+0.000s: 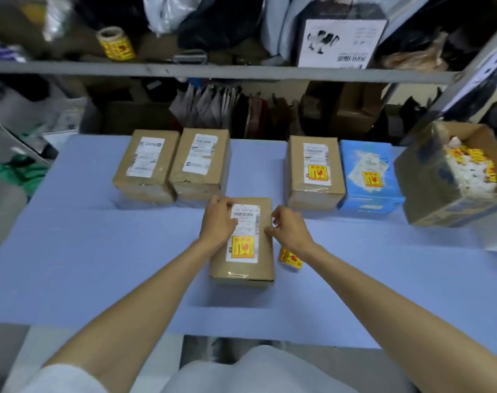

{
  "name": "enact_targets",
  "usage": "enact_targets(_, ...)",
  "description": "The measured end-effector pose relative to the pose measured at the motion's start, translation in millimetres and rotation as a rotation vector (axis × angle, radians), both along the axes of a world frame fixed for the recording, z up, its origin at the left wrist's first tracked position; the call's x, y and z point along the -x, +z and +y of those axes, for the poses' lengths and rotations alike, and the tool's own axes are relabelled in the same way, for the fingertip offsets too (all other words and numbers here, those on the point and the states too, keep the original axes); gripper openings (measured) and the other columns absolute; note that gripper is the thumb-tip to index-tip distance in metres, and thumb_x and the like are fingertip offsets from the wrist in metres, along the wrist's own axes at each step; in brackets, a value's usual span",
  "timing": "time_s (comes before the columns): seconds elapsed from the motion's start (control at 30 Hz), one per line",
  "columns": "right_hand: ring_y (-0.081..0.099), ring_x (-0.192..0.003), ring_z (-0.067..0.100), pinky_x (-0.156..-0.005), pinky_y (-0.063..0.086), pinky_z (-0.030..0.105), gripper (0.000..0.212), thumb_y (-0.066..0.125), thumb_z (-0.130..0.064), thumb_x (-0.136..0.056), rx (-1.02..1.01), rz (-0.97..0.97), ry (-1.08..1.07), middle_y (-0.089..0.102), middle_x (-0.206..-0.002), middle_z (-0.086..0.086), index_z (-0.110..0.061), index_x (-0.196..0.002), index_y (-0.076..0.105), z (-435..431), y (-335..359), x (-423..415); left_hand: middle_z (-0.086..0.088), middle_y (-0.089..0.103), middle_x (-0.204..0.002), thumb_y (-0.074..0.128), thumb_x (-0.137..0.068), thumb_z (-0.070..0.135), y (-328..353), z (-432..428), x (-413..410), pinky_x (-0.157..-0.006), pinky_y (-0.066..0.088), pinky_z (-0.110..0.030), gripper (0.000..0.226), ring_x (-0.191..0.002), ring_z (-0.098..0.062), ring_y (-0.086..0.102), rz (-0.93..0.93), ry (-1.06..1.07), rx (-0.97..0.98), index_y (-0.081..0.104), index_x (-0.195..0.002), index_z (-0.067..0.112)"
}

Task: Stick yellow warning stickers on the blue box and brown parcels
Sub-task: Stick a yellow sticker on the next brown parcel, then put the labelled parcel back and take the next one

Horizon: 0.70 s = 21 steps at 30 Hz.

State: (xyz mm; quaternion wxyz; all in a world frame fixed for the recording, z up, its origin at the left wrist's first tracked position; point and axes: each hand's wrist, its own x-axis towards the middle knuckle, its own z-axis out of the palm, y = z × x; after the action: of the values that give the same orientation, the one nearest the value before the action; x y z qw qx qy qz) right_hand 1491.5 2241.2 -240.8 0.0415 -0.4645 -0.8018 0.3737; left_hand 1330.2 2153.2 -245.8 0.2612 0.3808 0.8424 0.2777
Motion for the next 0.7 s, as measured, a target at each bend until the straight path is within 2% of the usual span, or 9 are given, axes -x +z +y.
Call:
enact_targets(0.13,0.063,-0.096,0.025,-0.083,0.051,0.040,0.026,0.062,-0.017,-0.088,0.036,0.108,-0.162,0.065,-0.108,0.008,-0.005,-0.109,0.054,-28,-12,0,-0.005,0.039,-0.127,0.075,-0.076,0.015,-11,-28,-7,-0.102,0.037,-0.033,0.056,-0.118,-0.022,0.041,-0.036,0.131,-0.064,0.046,-0.123,0.013)
enact_targets(0.2,0.063,-0.098,0.024,-0.085,0.052,0.041,0.025,0.062,-0.017,-0.088,0.048,0.167,-0.223,0.066,-0.110,0.008,-0.007,-0.110,0.055,-39,-13,-1,-0.007,0.035,-0.129,0.074,-0.077,0.018,-16,-42,-12,-0.104,0.035,-0.032,0.058,-0.121,-0.023,0.040,-0.119,0.170,-0.090,0.042,-0.125,0.012)
enact_targets(0.3,0.063,-0.102,0.020,-0.086,0.052,0.035,0.036,0.064,-0.022,-0.087,0.081,0.220,-0.284,0.065,-0.114,0.006,-0.008,-0.119,0.056,-56,-15,-4,-0.005,0.041,-0.130,0.073,-0.080,0.024,-19,-56,-14,-0.100,0.040,-0.033,0.057,-0.119,-0.021,0.049,-0.253,0.220,-0.088,0.045,-0.129,0.013)
enact_targets(0.37,0.062,-0.103,0.019,-0.087,0.052,0.034,0.041,0.065,-0.026,-0.086,0.104,0.229,-0.297,0.065,-0.118,0.005,-0.011,-0.124,0.057,-65,-17,-5,-0.004,0.046,-0.131,0.075,-0.077,0.022,-21,-62,-12,-0.102,0.041,-0.037,0.067,-0.121,-0.020,0.050,-0.297,0.177,-0.082,0.044,-0.136,0.018)
enact_targets(0.47,0.059,-0.108,0.021,-0.091,0.049,0.042,0.048,0.068,-0.033,-0.083,0.089,0.186,-0.255,0.063,-0.121,0.004,-0.018,-0.126,0.054,-74,-20,-5,-0.003,0.043,-0.133,0.081,-0.072,0.024,-20,-72,-8,-0.105,0.041,-0.038,0.093,-0.123,-0.019,0.047,-0.450,0.096,-0.043,0.026,-0.147,0.032)
enact_targets(0.5,0.059,-0.108,0.021,-0.091,0.049,0.041,0.053,0.070,-0.034,-0.081,0.095,0.182,-0.258,0.062,-0.121,0.003,-0.017,-0.128,0.051,-77,-20,-4,-0.003,0.043,-0.134,0.081,-0.072,0.026,-21,-74,-9,-0.105,0.041,-0.037,0.099,-0.123,-0.019,0.048,-0.503,0.088,-0.032,0.019,-0.149,0.035)
enact_targets(0.57,0.057,-0.105,0.017,-0.088,0.048,0.034,0.067,0.075,-0.033,-0.077,0.133,0.218,-0.310,0.060,-0.120,0.000,-0.014,-0.132,0.042,-85,-20,-3,-0.002,0.046,-0.136,0.081,-0.074,0.025,-24,-76,-10,-0.105,0.042,-0.036,0.104,-0.121,-0.018,0.050,-0.583,0.104,-0.041,0.012,-0.151,0.032)
enact_targets(0.63,0.058,-0.104,0.015,-0.086,0.047,0.029,0.066,0.077,-0.027,-0.076,0.177,0.295,-0.350,0.060,-0.117,-0.002,-0.014,-0.130,0.042,-92,-19,-4,0.002,0.049,-0.133,0.082,-0.073,0.021,-25,-77,-11,-0.096,0.043,-0.027,0.100,-0.111,-0.012,0.053,-0.611,0.134,-0.043,0.018,-0.150,0.021)
enact_targets(0.7,0.060,-0.104,0.015,-0.086,0.049,0.029,0.055,0.076,-0.021,-0.077,0.200,0.354,-0.349,0.063,-0.116,-0.003,-0.018,-0.124,0.049,-96,-19,-5,0.007,0.054,-0.122,0.084,-0.069,0.017,-27,-76,-11,-0.081,0.043,-0.018,0.087,-0.097,-0.005,0.056,-0.605,0.127,-0.055,0.034,-0.141,0.019)
